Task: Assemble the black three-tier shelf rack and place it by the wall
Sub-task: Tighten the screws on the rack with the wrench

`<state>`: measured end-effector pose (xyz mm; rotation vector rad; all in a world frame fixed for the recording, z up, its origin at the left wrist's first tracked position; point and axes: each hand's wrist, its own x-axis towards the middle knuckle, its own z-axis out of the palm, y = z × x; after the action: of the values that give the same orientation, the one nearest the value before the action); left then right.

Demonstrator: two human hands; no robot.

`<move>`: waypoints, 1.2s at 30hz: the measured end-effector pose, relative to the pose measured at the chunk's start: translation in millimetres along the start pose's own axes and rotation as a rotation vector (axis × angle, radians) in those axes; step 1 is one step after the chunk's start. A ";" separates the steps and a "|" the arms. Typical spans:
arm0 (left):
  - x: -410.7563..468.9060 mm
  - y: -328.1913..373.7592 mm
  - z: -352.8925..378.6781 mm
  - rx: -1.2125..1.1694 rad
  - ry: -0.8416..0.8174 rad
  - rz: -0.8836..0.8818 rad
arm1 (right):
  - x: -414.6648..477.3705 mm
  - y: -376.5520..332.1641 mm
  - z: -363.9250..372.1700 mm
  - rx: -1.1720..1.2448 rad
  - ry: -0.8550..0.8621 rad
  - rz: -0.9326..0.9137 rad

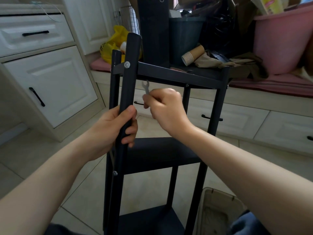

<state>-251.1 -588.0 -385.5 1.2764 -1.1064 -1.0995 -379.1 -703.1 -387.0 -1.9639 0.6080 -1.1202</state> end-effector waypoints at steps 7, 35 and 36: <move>3.5 -2.9 -1.7 0.110 0.061 0.083 | -14.6 29.5 -40.5 -0.129 -0.048 0.126; 16.9 -7.6 -16.7 0.401 0.242 0.232 | -13.8 73.8 -110.3 -0.044 0.126 0.639; 18.5 -8.5 -21.7 0.434 0.282 0.241 | -14.2 71.9 -109.0 -0.038 0.120 0.632</move>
<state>-226.9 -603.3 -393.9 1.5302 -1.2808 -0.4927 -482.6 -777.5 -418.9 -1.5619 1.2160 -0.8260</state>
